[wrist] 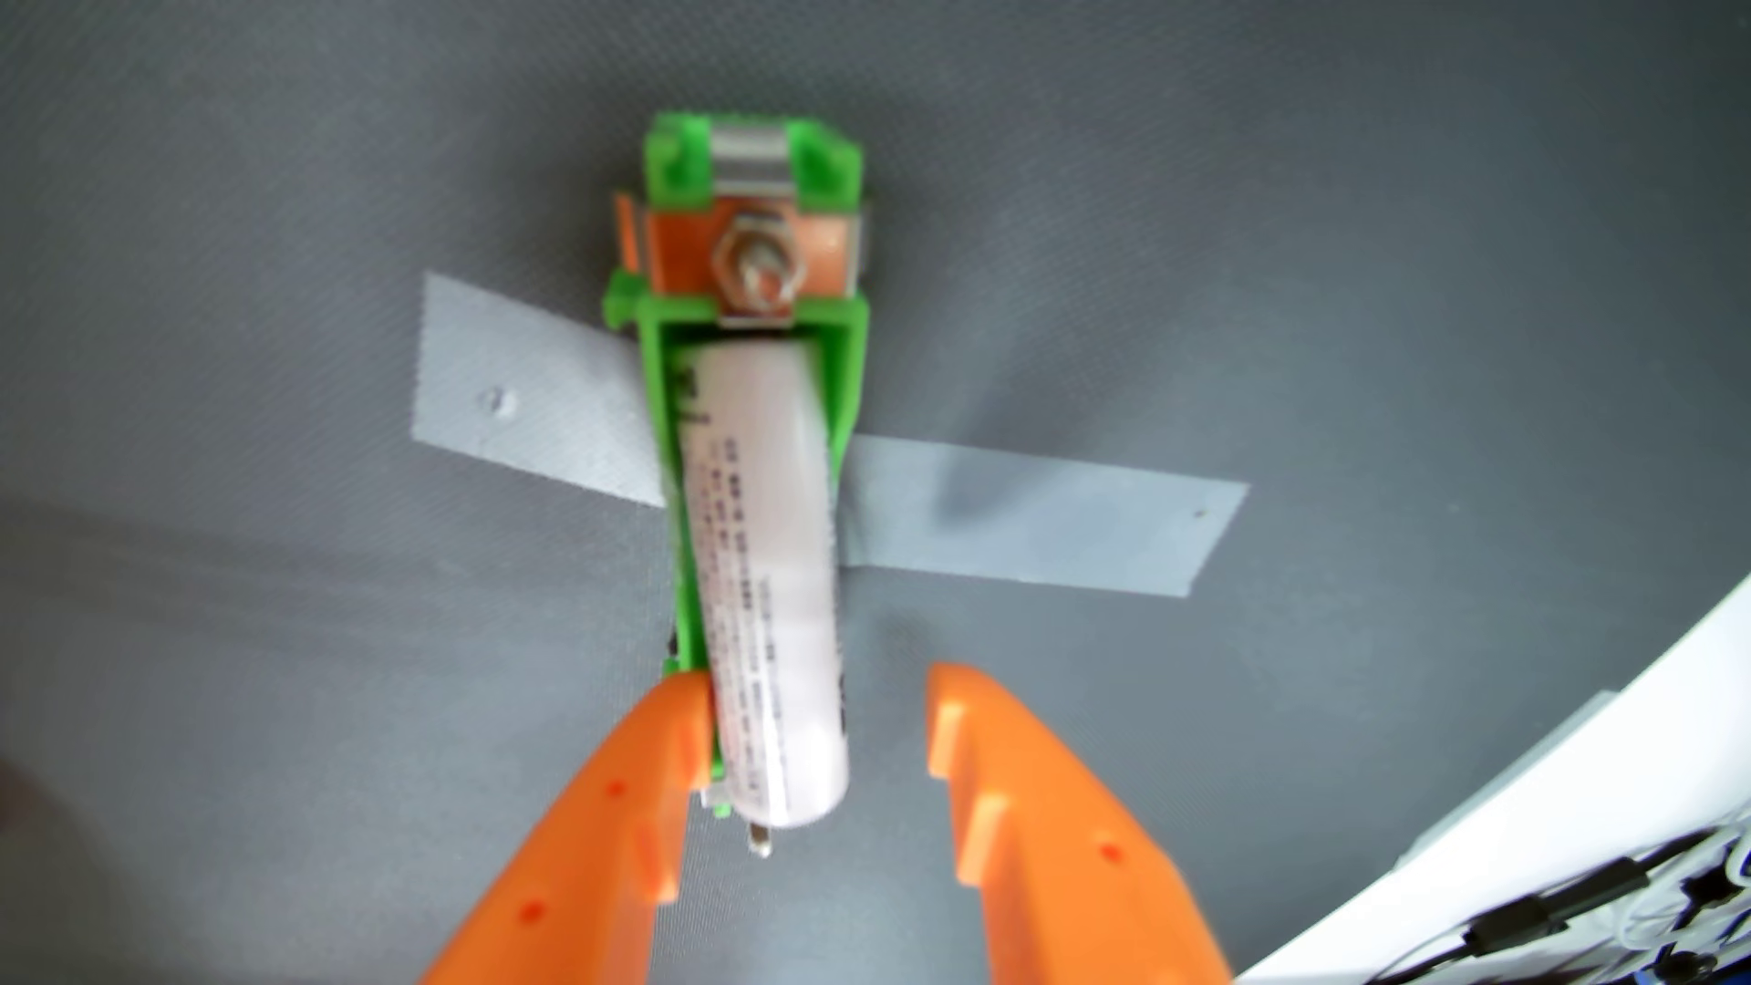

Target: Insert Battery

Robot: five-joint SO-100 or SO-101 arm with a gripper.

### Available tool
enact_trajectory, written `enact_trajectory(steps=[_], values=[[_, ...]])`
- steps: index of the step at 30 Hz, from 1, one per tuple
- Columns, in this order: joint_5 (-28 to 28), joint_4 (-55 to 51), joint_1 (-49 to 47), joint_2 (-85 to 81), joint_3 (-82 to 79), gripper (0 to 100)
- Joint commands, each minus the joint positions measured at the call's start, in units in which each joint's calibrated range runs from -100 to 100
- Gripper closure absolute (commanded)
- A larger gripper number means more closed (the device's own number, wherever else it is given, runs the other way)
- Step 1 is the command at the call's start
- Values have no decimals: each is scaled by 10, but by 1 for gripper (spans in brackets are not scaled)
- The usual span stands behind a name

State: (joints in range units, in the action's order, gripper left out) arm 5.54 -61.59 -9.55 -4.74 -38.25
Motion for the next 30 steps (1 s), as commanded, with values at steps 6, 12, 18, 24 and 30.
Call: enact_trajectory(steps=[6,12,18,24,30], values=[[-4,-5,-4,-10,7,86],[-4,-5,-5,-13,11,86],[-4,-6,-6,-58,2,84],[-4,-28,-5,-73,2,78],[-4,-28,-5,-74,6,78]])
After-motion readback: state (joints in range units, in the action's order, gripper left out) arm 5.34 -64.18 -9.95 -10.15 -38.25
